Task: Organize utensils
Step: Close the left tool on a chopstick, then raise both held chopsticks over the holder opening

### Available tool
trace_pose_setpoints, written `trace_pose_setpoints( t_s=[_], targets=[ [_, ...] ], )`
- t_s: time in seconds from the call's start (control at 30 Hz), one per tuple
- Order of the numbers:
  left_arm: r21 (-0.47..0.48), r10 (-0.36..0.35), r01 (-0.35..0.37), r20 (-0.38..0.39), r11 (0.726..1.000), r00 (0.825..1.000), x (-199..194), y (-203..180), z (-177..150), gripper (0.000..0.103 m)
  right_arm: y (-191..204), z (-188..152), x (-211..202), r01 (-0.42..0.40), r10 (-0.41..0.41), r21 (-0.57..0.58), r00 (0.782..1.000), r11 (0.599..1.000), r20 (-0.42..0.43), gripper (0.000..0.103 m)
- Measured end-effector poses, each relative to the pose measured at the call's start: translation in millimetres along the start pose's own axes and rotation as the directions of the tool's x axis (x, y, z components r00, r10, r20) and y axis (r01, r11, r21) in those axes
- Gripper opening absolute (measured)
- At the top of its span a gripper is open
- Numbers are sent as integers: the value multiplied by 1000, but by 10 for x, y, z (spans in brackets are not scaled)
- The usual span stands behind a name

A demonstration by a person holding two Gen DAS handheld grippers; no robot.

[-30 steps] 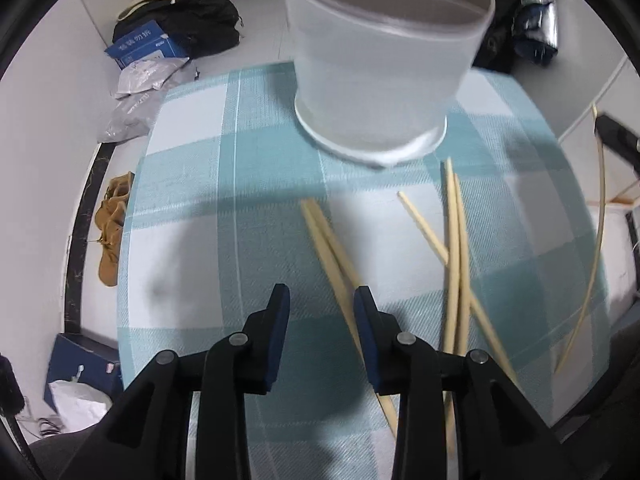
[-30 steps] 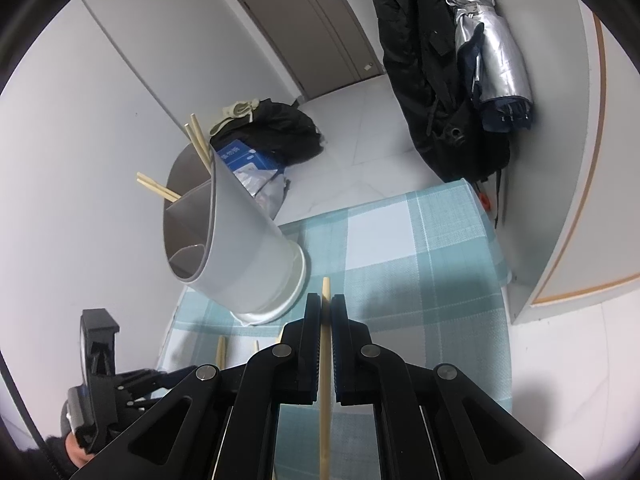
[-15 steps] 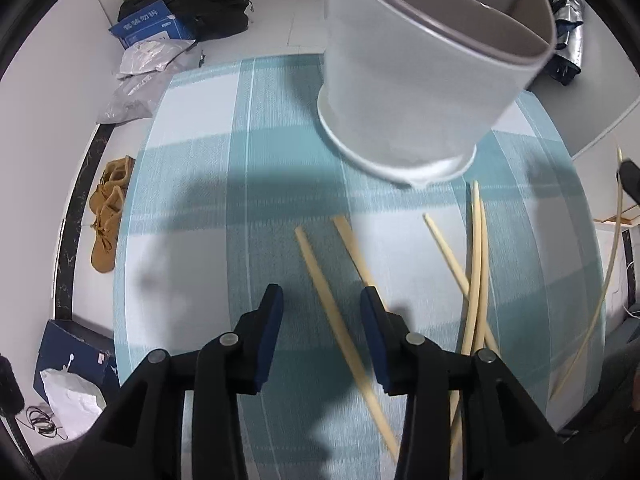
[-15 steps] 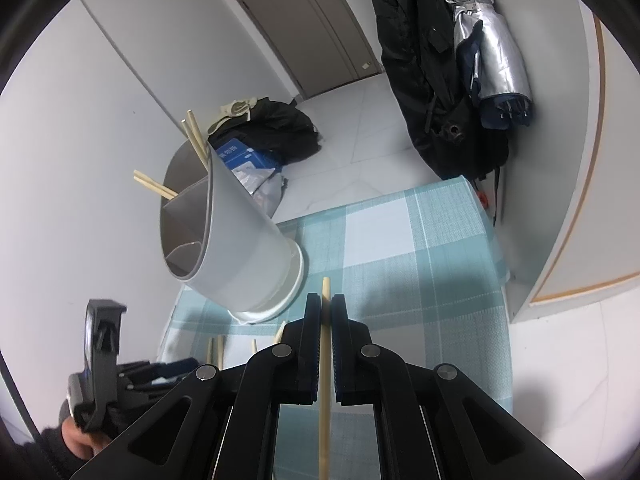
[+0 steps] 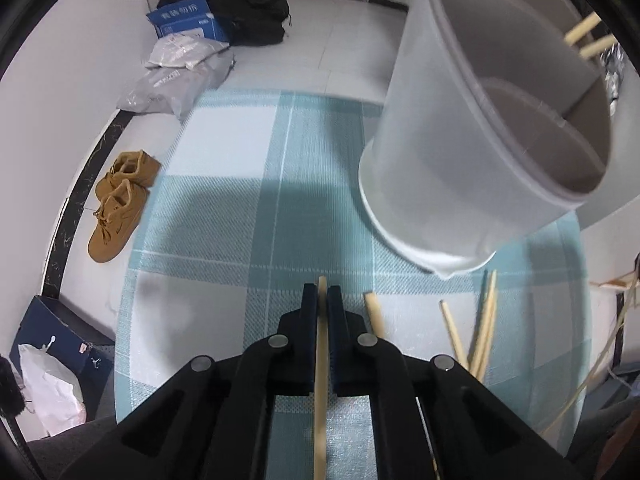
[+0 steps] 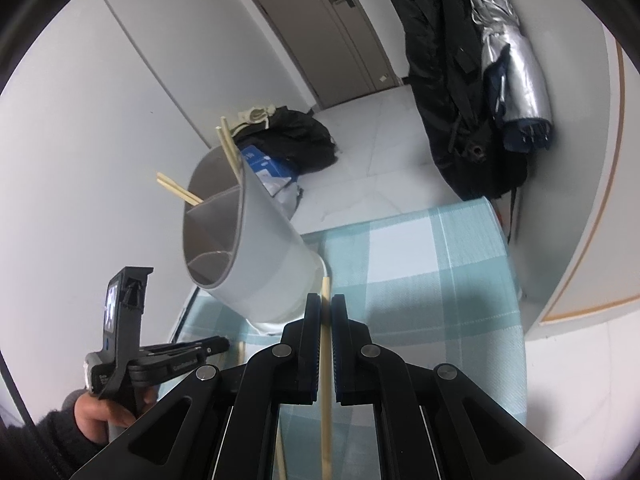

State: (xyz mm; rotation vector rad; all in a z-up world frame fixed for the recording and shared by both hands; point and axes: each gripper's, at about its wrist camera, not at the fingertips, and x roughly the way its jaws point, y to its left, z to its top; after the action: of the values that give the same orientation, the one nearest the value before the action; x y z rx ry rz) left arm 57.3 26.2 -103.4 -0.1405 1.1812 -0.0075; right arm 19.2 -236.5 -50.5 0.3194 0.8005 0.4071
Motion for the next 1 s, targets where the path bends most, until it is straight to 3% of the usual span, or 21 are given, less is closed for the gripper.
trace_pose_setpoints(
  t_s=[0.27, 0.53, 0.73, 1.0],
  targets=[
    [19, -89, 87, 182, 996, 979, -504, -61, -78, 1, 246, -43, -146, -24, 30, -75, 997, 997, 73, 4],
    [74, -138, 121, 317, 990, 938, -903, -173, -168, 1, 556, -135, -238, -4, 23, -179, 994, 984, 104, 4],
    [92, -175, 152, 357, 984, 918, -1060, -180, -227, 1, 639, -141, -312, 9, 18, -195, 991, 981, 134, 4],
    [96, -186, 161, 365, 982, 912, -1160, -199, -238, 1, 760, -198, -379, 21, 16, -225, 987, 974, 158, 4]
  ],
)
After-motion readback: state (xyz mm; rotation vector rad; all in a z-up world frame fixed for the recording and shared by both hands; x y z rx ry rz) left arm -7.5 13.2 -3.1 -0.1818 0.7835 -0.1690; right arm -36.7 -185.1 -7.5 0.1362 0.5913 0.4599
